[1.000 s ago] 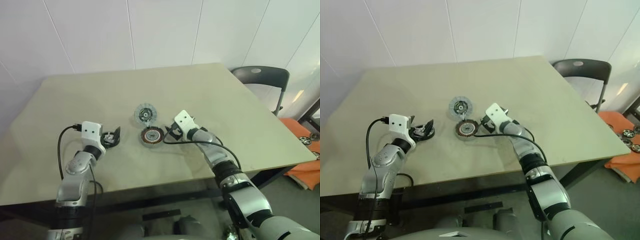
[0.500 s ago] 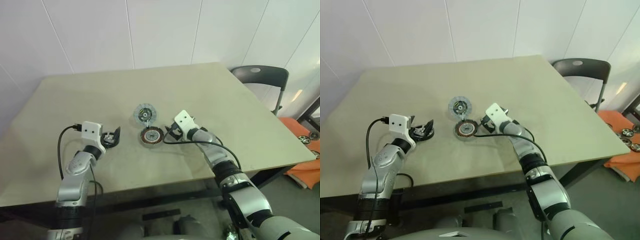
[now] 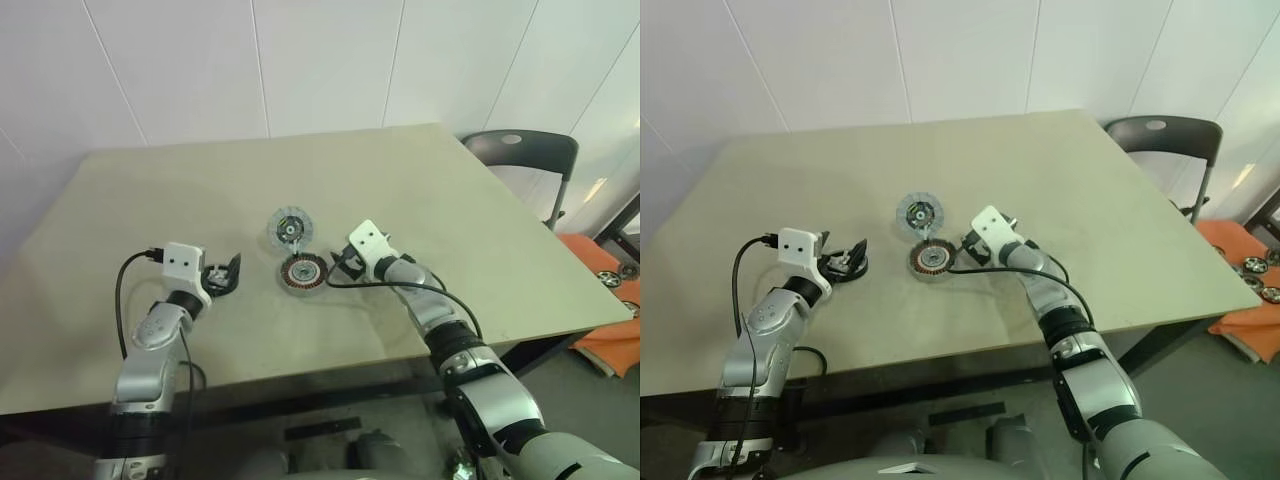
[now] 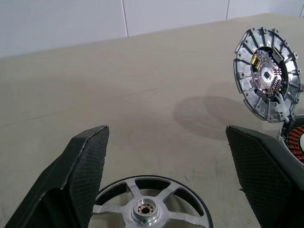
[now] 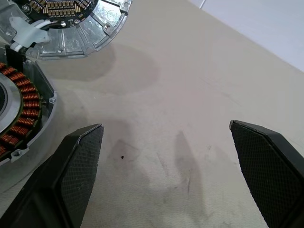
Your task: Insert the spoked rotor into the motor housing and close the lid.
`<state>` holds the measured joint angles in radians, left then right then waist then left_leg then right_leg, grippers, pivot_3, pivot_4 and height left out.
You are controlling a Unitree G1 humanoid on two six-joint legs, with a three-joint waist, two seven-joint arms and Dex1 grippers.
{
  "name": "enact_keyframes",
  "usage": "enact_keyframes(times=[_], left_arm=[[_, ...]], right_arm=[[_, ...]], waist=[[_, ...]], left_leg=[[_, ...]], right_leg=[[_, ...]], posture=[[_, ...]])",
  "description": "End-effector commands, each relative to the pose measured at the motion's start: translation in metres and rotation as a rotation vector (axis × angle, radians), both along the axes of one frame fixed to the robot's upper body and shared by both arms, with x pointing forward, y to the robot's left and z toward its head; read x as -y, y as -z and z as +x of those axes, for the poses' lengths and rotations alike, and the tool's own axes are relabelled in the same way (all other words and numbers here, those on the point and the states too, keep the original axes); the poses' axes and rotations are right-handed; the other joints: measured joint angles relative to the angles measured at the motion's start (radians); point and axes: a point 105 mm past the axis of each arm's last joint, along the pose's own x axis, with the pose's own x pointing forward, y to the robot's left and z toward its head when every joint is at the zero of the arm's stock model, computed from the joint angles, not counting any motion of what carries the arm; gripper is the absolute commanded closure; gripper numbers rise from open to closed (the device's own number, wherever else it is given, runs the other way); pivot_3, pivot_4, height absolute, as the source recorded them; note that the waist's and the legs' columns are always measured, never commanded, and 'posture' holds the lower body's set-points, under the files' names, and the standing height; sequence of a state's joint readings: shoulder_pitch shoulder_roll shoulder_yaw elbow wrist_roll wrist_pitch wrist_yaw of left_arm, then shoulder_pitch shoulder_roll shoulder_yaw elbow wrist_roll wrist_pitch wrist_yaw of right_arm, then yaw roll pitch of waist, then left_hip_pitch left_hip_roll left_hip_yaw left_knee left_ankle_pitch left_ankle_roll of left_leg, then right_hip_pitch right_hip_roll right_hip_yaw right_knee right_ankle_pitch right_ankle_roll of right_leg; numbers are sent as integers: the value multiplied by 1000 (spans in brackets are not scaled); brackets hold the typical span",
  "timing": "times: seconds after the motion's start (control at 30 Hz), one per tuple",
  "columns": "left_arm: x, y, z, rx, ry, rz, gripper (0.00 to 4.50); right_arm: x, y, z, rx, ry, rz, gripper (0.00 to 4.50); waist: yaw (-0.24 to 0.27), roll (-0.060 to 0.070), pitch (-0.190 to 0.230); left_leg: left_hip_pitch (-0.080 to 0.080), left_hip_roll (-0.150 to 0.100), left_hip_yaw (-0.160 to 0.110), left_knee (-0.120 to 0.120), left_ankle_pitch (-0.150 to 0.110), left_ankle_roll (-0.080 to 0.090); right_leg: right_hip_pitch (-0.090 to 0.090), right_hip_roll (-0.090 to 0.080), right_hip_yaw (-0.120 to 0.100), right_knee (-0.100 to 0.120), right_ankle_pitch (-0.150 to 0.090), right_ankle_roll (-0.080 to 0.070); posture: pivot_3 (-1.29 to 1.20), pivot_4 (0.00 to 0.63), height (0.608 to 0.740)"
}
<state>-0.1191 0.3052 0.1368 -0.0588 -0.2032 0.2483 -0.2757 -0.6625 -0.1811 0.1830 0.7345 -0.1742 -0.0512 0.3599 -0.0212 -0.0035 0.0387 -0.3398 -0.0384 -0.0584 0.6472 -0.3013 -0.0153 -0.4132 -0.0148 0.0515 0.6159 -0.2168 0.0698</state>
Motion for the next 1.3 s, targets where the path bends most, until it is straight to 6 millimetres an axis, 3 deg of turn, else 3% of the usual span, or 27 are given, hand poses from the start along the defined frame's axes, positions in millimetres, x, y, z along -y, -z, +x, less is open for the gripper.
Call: enact_keyframes(times=[0.03, 1.3], left_arm=[[-1, -14, 3, 55, -1, 24, 316], [-1, -14, 4, 52, 3, 31, 316]], right_arm=[[-3, -18, 4, 63, -7, 15, 61], [-3, -17, 3, 69, -7, 8, 61]], waist=[[0, 0, 0], [1, 0, 0]], left_leg=[[0, 0, 0, 0, 0, 0], [1, 0, 0, 2, 0, 0]], right_leg=[[0, 0, 0, 0, 0, 0], [1, 1, 0, 3, 0, 0]], posture=[[0, 0, 740], [0, 0, 740]])
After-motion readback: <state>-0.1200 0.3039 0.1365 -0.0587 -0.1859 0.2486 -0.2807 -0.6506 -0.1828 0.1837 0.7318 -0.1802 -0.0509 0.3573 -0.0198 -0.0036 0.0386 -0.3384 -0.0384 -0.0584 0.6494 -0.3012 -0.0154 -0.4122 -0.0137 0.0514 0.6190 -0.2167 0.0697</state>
